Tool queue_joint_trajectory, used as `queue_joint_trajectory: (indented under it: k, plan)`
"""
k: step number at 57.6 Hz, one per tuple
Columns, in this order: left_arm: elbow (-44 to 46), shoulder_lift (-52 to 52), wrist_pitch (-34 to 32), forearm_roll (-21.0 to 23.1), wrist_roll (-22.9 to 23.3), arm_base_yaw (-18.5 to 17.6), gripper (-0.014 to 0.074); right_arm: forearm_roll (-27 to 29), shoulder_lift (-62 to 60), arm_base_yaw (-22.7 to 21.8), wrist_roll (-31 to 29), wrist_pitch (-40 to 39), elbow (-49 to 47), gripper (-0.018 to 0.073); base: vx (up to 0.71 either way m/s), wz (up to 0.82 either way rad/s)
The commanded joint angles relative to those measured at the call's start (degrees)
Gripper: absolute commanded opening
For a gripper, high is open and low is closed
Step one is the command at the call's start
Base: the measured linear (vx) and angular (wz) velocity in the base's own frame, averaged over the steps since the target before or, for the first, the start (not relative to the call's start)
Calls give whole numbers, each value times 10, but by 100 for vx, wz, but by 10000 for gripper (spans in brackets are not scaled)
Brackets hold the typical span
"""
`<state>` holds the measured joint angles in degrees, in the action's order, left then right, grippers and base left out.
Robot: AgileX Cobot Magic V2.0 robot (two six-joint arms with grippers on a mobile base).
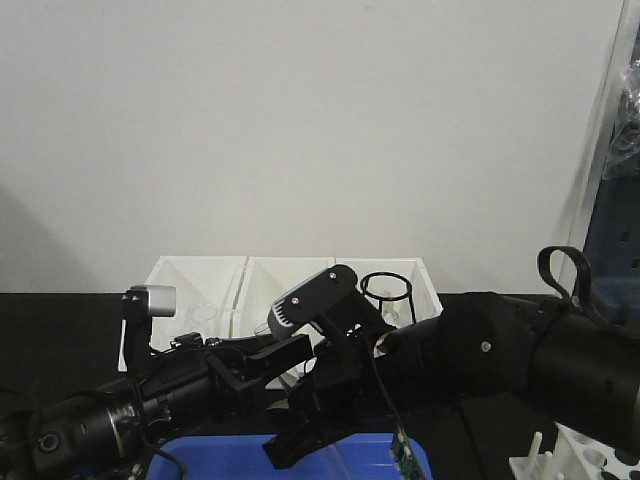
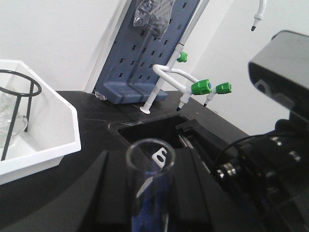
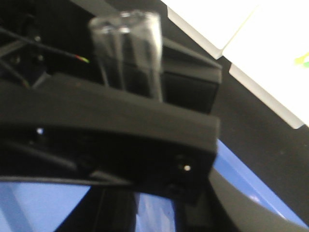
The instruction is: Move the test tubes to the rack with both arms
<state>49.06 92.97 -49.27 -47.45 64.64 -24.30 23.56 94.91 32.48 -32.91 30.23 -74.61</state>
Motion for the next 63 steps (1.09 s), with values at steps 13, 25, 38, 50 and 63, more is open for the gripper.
queue_joint_trajectory:
  k: [13,25,38,50,63]
  plan:
    - [15,-23,-32,24,5,-1,230,20,-25,-5,6,-53,-23,-12,0,0]
    - [15,-23,-46,78,2,-1,406,21,-25,-6,8,-53,-23,-10,0,0]
    - [15,-23,-64,86,2,-1,453,19,-25,-6,8,-69,-23,-10,0,0]
    - [15,-26,-72,142,-16,-1,453,-12,-25,-6,36,-83,-23,-9,0,0]
    - [15,-26,-86,147,-32,-1,453,-108,-25,-14,119,-105,-23,-9,0,0]
